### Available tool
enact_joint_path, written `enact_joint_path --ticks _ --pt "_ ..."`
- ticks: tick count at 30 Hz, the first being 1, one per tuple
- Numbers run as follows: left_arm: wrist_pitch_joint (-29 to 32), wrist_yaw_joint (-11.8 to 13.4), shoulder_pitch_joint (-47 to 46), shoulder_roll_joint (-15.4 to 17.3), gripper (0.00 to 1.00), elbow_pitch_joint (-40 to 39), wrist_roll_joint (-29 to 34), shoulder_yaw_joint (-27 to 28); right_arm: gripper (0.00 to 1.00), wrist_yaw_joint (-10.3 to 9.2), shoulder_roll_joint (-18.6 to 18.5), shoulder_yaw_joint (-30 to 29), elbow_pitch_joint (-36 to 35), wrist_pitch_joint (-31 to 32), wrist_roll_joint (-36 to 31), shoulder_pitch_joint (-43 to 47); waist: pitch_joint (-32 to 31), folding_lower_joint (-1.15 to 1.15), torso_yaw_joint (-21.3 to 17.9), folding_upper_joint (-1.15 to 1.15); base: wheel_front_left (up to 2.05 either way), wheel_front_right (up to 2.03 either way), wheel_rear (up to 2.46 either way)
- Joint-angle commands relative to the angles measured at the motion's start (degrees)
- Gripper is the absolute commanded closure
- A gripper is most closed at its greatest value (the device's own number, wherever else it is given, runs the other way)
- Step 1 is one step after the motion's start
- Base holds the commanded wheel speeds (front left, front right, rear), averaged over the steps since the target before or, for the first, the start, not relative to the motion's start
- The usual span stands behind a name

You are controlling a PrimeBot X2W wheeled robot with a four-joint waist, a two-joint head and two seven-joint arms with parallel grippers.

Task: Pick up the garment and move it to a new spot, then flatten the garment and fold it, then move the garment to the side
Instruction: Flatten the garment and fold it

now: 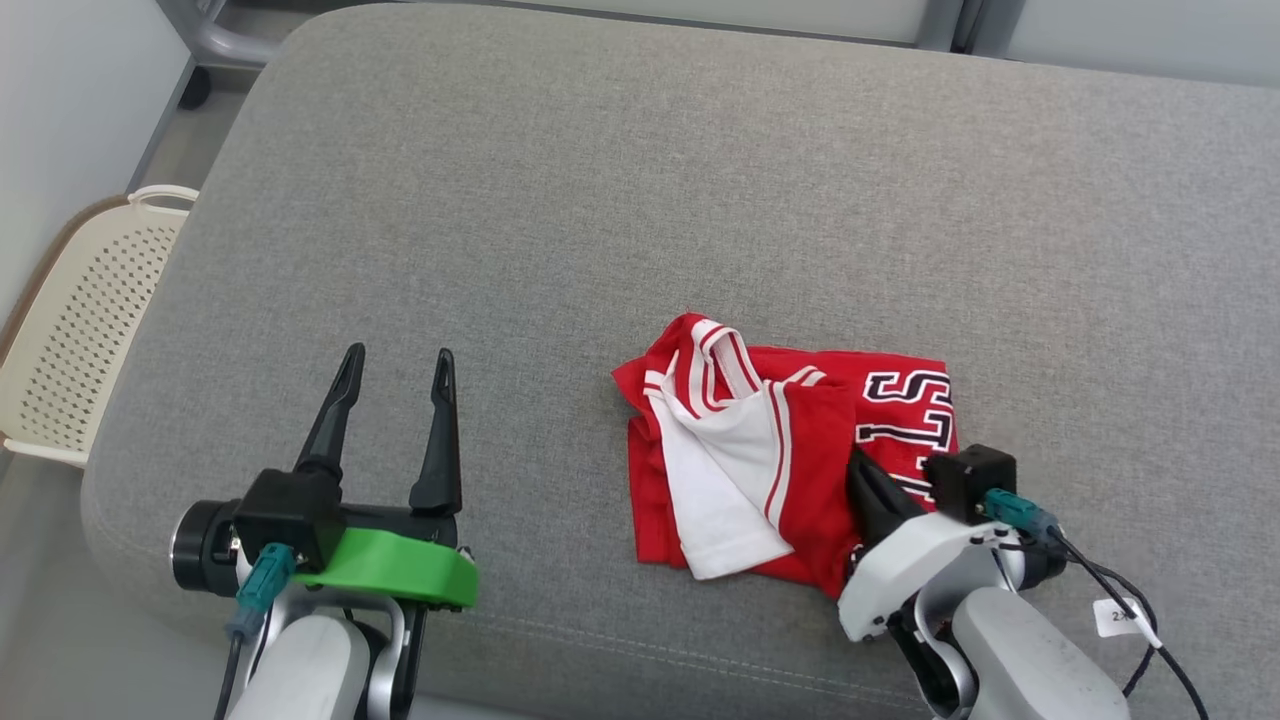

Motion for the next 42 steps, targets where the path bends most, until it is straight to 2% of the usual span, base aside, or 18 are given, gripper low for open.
enact_joint_path --ticks 1,17,18,20,23,26,35,42 --pt "-0.47 -0.17 -0.51 -0.14 0.00 -0.17 0.52 0.29 1.00 -0.01 0.12 1.16 0.51 -0.39 0.67 -1.07 0.27 0.00 0.14 0.00 0.00 0.00 0.00" --pt "-0.35 -1.99 -0.16 -1.96 0.00 -0.14 2.45 2.10 1.00 -0.01 1.69 18.27 -1.27 -0.92 5.81 -3.22 0.78 0.00 -0.53 0.00 0.00 0.00 0.00" --pt "-0.36 -2.25 -0.13 -2.19 0.00 -0.11 2.51 2.36 1.00 -0.01 1.61 21.42 -2.26 -0.93 7.19 -3.85 0.89 0.00 -0.66 0.00 0.00 0.00 0.00" --pt "-0.35 -2.52 -0.12 -2.43 0.00 -0.04 2.75 2.60 1.00 -0.01 1.23 23.92 -4.23 -0.94 8.82 -4.37 1.00 0.00 -0.83 0.00 0.00 0.00 0.00" --pt "-0.35 -2.66 -0.03 -2.70 0.00 -0.04 3.10 3.19 1.00 -0.01 0.07 25.42 -9.27 -0.94 10.76 -4.99 1.07 0.00 -1.40 0.00 0.00 0.00 0.00" --pt "-0.36 -2.97 0.17 -2.84 0.00 -0.08 3.52 3.67 1.00 -0.01 -1.53 22.02 -13.31 -0.94 9.67 -4.38 0.88 0.00 -2.19 0.00 0.00 0.00 0.00" --pt "-0.35 -3.14 1.17 -2.06 0.00 -0.63 4.71 5.59 1.00 -0.01 -2.53 1.63 -21.95 -0.94 1.72 2.92 -0.61 0.00 -5.35 0.00 0.00 0.00 0.00" --pt "-0.35 -3.07 2.34 -1.20 0.00 -0.82 5.23 6.74 1.00 -0.01 -3.09 -9.48 -25.38 -0.95 -2.87 8.12 -2.13 0.00 -8.28 0.00 0.00 0.00 0.00"
